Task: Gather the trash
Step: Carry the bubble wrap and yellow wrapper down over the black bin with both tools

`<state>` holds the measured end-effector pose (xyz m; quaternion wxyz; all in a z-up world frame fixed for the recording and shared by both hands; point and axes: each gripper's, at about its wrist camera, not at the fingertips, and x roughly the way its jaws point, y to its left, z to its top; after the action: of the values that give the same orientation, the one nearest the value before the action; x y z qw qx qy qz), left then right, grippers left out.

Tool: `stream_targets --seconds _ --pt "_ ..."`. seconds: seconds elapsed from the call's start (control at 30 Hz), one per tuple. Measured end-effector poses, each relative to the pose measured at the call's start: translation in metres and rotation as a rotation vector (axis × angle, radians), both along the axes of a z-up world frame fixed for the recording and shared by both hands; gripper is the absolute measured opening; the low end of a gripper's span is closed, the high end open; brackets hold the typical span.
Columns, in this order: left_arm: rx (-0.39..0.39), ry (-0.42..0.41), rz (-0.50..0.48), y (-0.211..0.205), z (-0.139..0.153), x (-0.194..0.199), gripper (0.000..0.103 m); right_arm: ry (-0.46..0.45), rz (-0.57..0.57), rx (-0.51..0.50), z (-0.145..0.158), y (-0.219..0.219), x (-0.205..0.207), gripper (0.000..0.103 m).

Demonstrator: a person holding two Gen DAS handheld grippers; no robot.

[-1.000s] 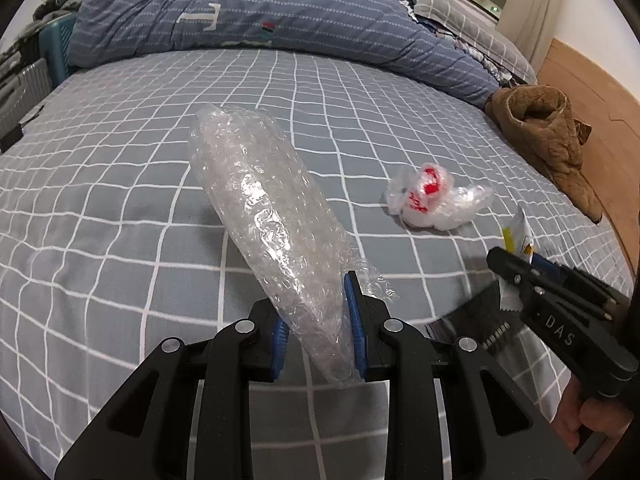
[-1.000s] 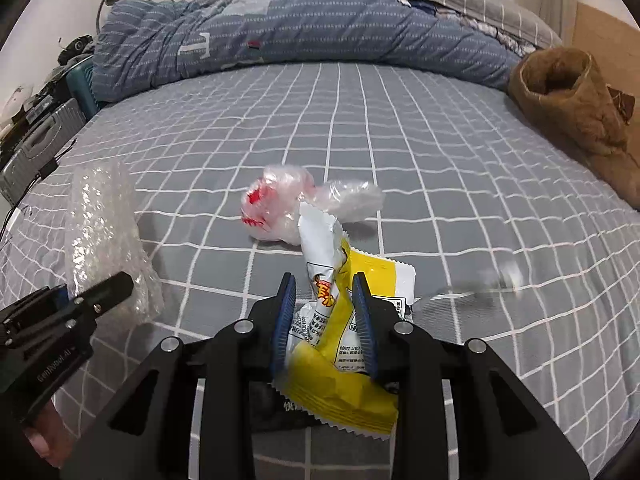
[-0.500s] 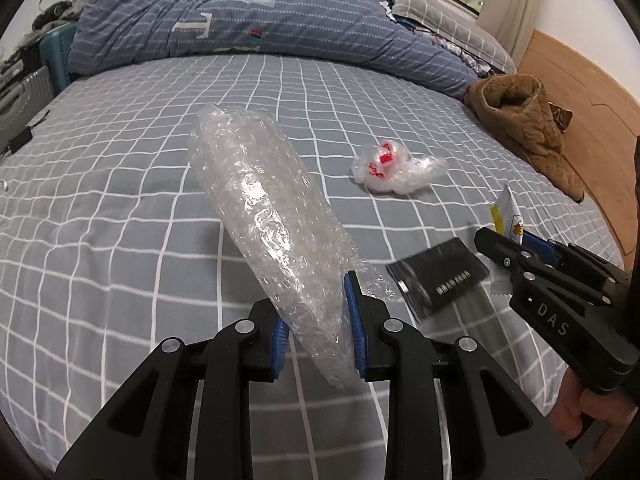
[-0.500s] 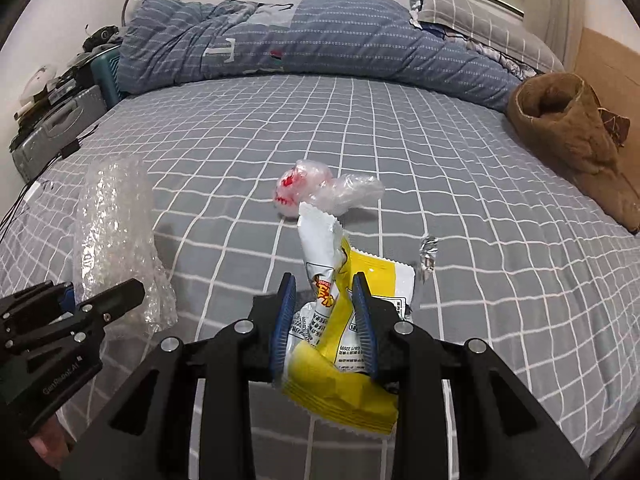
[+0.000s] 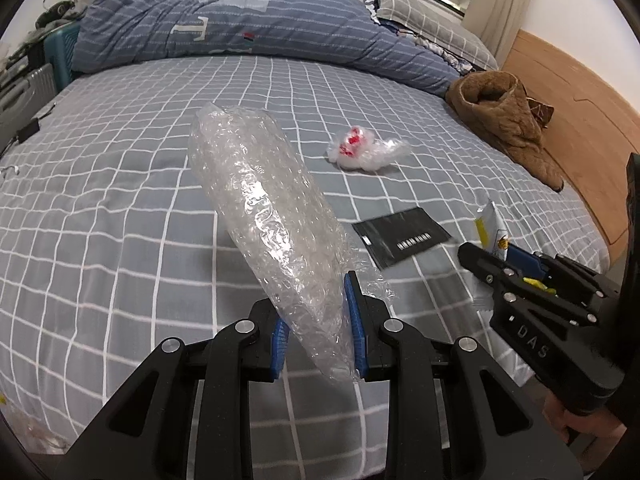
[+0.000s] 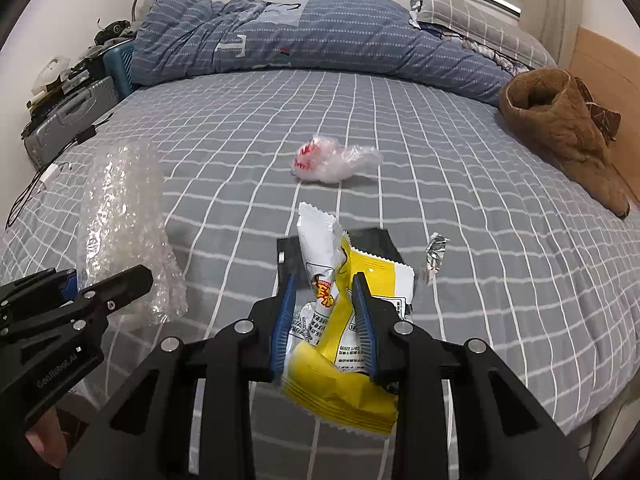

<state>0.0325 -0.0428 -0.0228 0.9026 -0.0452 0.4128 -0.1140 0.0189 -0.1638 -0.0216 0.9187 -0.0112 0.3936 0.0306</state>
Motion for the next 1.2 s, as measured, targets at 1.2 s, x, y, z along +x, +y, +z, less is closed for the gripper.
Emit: stream_targets --seconds 1.2 --pt "0.015 0.036 0.016 0.009 0.000 -0.138 0.025 0.038 0.007 0.036 -0.001 0.010 -0.142 0.029"
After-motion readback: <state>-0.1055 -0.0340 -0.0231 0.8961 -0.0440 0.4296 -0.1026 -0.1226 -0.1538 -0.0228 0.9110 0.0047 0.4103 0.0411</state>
